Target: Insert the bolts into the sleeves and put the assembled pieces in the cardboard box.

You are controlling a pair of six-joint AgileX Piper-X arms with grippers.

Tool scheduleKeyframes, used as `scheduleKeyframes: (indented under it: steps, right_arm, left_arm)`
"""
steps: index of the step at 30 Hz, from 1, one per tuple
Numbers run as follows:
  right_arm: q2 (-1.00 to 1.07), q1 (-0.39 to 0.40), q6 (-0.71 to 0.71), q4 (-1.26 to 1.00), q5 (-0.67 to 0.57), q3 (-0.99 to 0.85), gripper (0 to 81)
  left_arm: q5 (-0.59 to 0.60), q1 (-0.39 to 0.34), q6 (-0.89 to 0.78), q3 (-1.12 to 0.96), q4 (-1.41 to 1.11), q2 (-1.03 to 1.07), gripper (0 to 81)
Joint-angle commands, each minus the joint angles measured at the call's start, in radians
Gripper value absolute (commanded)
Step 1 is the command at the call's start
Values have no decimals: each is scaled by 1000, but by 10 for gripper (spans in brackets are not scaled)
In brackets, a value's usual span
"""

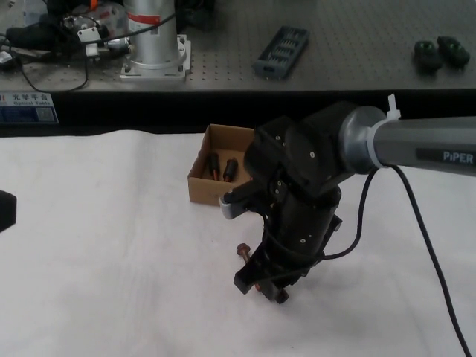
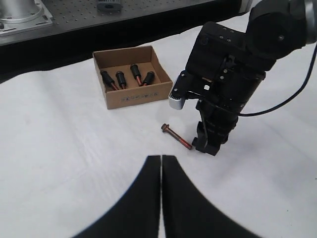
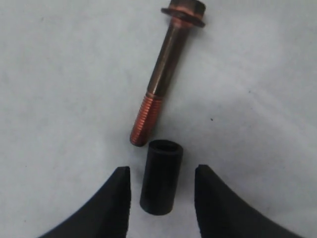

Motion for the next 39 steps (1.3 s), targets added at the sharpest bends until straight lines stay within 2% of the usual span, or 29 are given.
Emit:
scheduleKeyframes:
  steps: [1,16,19,22,23,34,39]
  right_arm:
    - [0,-1,-8,7,-5,-8,313]
    - [35,-1,-5,10,-5,-8,307]
    - [35,-1,-5,13,-5,-8,213]
    - [35,-1,-5,35,-5,-8,45]
    - [35,-1,-5,45,-5,-8,20]
    - [-67,-1,-8,123,-25,-8,27]
    - [-166,-1,-8,148,-56,-3,27]
  left_arm:
    - [-14,1,9,-1,-20,-7,7]
    - [-14,1,9,-1,-20,-7,7]
    - [-14,1,9,-1,-20,-7,7]
    - [-14,1,9,-1,-20,-7,7]
    - [-14,1,9,-1,-20,-7,7]
    - [-12,1,9,0,-32,38,7]
    - [64,1,2,0,-45,120,6]
